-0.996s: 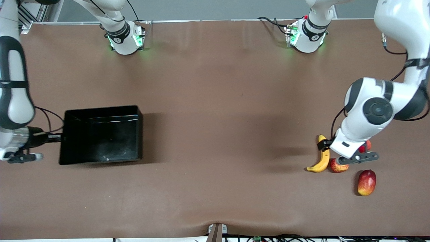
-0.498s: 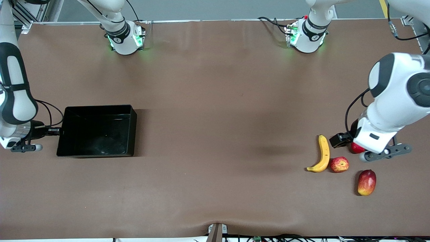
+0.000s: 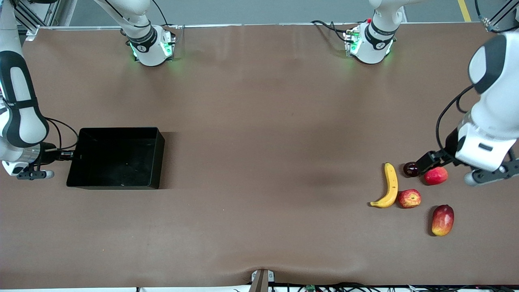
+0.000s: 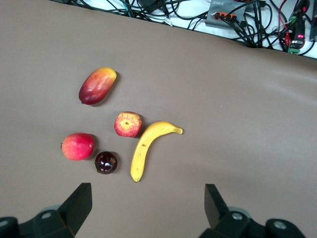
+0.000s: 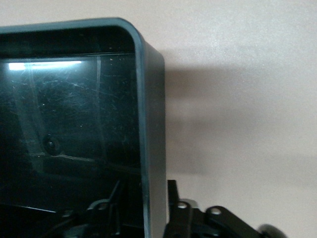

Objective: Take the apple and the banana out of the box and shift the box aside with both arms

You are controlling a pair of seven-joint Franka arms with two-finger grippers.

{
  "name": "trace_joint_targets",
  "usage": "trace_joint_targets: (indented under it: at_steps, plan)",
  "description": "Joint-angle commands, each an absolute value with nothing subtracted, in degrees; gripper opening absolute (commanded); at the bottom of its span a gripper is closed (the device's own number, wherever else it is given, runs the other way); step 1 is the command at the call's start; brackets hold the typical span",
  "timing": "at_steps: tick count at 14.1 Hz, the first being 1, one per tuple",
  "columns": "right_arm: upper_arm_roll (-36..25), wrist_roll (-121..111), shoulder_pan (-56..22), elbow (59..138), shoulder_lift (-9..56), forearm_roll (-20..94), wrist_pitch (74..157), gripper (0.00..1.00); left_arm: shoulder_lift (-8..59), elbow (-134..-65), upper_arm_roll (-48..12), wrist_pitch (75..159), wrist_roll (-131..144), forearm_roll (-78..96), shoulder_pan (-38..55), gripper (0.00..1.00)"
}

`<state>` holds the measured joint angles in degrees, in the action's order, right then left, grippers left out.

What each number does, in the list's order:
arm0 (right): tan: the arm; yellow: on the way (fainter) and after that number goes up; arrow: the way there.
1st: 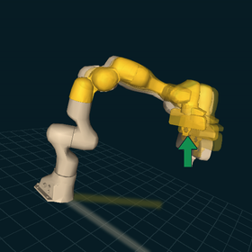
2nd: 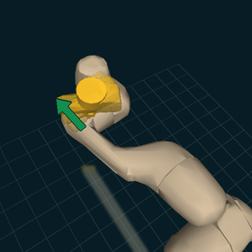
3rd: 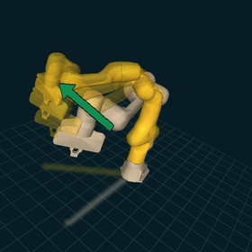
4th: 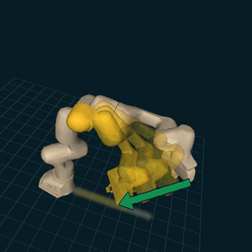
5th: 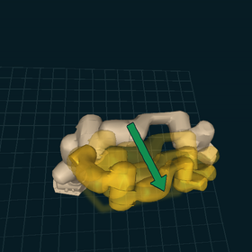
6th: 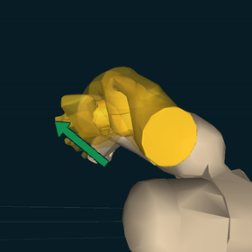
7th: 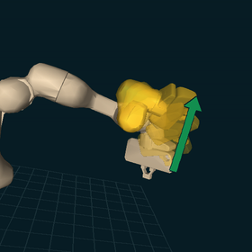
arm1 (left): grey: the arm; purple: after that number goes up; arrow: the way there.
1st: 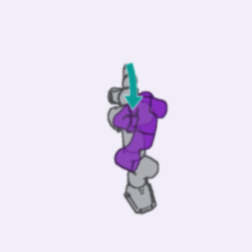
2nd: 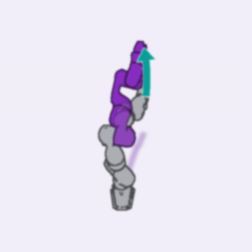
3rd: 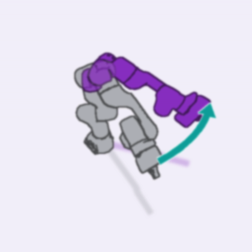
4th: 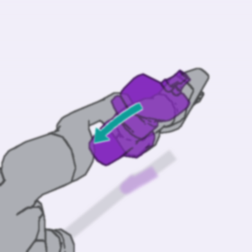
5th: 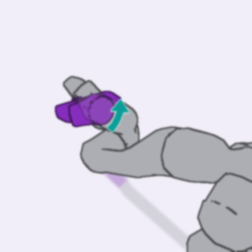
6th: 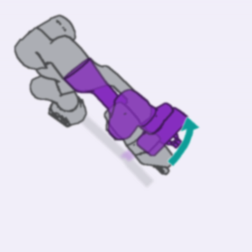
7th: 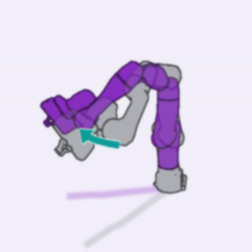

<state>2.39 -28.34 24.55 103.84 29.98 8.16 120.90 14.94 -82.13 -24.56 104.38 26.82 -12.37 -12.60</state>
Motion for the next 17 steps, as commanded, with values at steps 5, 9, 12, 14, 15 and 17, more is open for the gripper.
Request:
trace_joint_targets:
  at_steps: [5,9,12,14,15,17]
  plan:
    - [3.69,-27.25,21.62,88.81,29.18,7.39,110.07,1.0,7.49,-82.44,-24.44,95.81,22.44,-6.08,-13.18,1.0]
    - [3.78,-14.55,19.34,79.3,29.0,7.03,102.06,1.0,4.32,-82.88,-23.82,91.68,19.44,-5.54,-12.92,1.0]
    - [3.69,-2.31,15.92,71.56,29.0,7.12,94.33,1.0,1.77,-84.46,-10.34,88.77,10.93,-5.1,-2.85,1.0]
    - [3.52,-0.45,12.67,71.02,28.22,7.03,90.9,1.0,-0.52,-87.61,-3.02,88.68,8.53,-4.4,3.57,1.0]
    - [3.69,1.56,11.35,71.02,27.52,7.03,89.31,1.0,-1.57,-89.02,-0.9,88.68,8.53,-3.79,5.26,1.0]
    - [3.78,5.52,7.76,71.19,24.01,5.55,87.46,1.0,-3.24,-90.35,0.43,88.77,8.44,-2.21,5.45,1.0]
